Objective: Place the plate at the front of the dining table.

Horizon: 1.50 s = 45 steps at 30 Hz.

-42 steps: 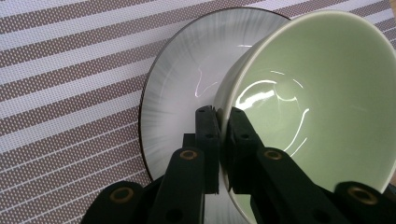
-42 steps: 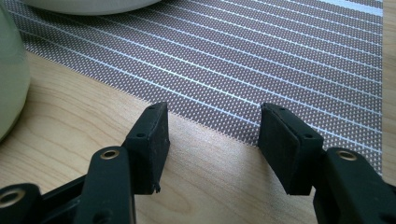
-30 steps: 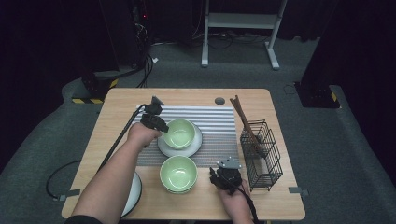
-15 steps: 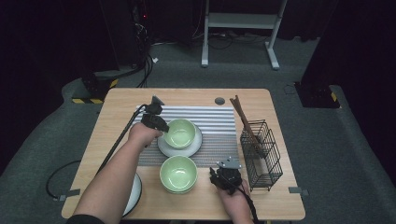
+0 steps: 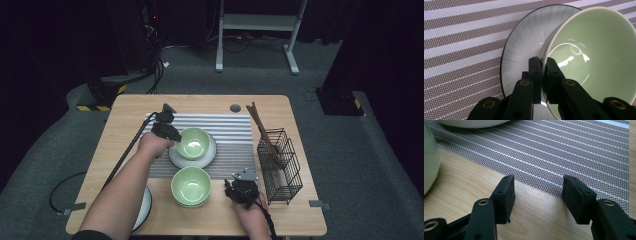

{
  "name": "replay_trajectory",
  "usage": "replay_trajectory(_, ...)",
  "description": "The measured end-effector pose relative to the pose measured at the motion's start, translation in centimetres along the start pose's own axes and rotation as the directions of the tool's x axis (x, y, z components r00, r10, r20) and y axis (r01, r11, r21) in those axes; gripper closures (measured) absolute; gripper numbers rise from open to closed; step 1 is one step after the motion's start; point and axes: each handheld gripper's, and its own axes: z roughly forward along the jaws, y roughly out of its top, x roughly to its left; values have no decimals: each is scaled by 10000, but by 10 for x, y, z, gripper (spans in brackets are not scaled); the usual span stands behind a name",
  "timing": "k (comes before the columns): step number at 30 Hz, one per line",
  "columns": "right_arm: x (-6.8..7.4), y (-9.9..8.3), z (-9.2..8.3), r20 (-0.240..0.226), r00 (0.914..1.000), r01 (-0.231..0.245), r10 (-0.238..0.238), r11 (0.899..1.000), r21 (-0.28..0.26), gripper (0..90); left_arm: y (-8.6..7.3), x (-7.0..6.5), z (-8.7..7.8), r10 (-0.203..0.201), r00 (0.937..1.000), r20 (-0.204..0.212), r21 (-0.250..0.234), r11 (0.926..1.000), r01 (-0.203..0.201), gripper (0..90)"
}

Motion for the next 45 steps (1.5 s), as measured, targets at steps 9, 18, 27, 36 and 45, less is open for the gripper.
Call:
replay_trajectory(9,0,0,0,10,10000,4,-4,10000,-5,436,0,0,0,-78,10000,6,-55,10000,78,846)
replay_trajectory(18,0,0,0,8,10000,13,-13,10000,-1,437,0,0,1,-134,9999,67,-120,9998,135,844)
replay_trajectory(27,0,0,0,1,10000,-4,4,10000,-2,437,-1,1,2,-79,10000,-16,-125,9999,79,844)
replay_trajectory(36,0,0,0,0,10000,-3,3,10000,-2,437,-1,1,2,-74,10000,15,-137,9999,74,843)
replay_trajectory(45,0,0,0,-1,10000,-3,3,10000,-2,437,-2,1,3,-18,10000,-56,-144,9999,18,842)
